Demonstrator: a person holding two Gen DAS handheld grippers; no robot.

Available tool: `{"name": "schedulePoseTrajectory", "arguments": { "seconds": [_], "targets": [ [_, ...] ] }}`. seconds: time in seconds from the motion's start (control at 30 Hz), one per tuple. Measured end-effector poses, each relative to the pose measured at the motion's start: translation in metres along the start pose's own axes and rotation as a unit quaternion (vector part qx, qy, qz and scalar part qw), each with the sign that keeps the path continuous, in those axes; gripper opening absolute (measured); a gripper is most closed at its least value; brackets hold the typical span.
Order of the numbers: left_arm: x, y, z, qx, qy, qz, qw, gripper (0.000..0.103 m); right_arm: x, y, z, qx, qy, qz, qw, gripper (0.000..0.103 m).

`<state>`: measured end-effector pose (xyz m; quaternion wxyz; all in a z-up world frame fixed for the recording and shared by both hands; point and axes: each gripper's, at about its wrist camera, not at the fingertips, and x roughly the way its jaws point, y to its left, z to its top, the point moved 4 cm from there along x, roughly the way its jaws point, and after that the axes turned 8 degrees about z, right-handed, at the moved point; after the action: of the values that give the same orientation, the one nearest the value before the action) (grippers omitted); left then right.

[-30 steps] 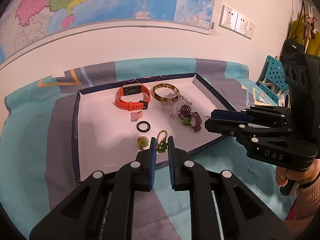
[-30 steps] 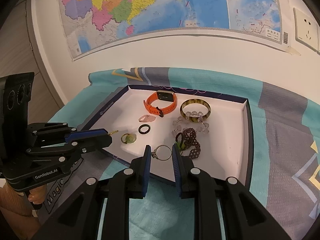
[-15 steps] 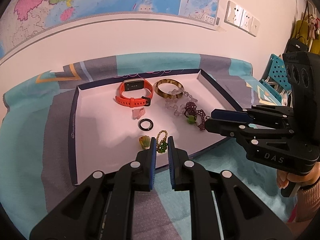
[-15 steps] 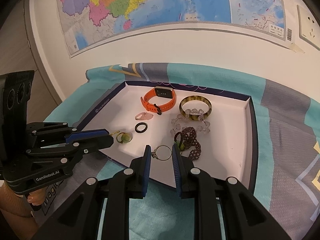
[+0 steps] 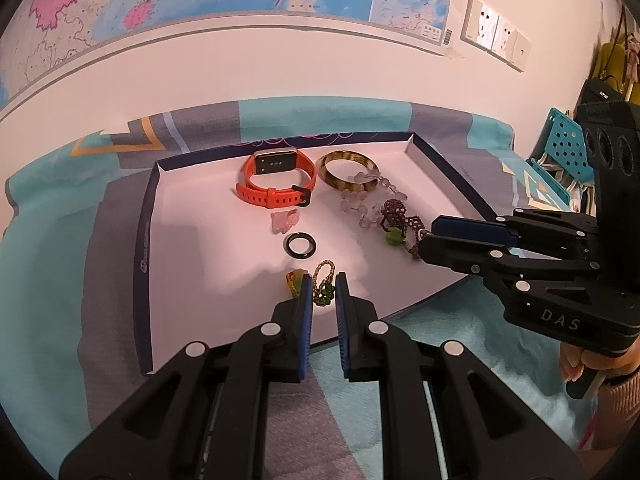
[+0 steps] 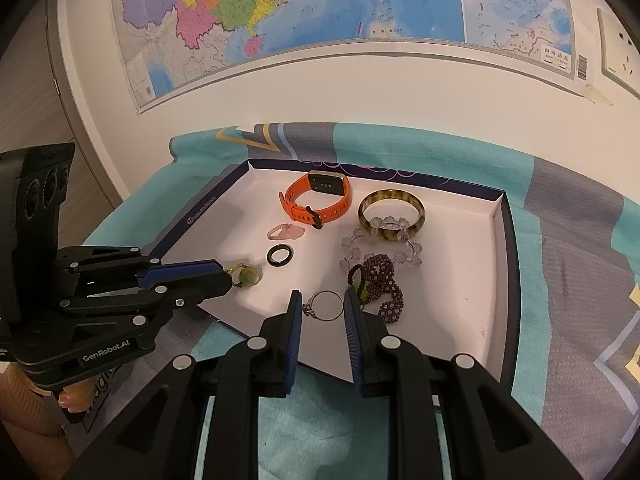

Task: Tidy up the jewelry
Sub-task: 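Carry the gold ring and silver ring into the box and open both grippers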

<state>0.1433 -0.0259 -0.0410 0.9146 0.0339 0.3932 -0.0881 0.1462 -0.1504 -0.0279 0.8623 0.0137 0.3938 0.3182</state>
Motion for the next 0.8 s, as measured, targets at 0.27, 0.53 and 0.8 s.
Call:
{"name": "schedulePoseTrajectory", "arguments": {
  "seconds": [0.27, 0.53, 0.8],
  "targets": [
    [0.004, 0.0, 0.0, 0.0, 0.004, 0.002, 1.0, 0.012, 0.004, -0.002, 0.001, 0.001, 0.003, -0.001, 1.0, 0.02],
    [0.008, 0.002, 0.0, -0.005, 0.01, 0.003, 0.9999, 0.012, 0.008, -0.002, 0.0, 0.002, 0.009, -0.002, 1.0, 0.02],
    [0.012, 0.003, 0.0, -0.008, 0.015, 0.005, 0.9998, 0.012, 0.01, -0.004, 0.001, 0.004, 0.013, -0.003, 1.0, 0.02]
  ]
}}
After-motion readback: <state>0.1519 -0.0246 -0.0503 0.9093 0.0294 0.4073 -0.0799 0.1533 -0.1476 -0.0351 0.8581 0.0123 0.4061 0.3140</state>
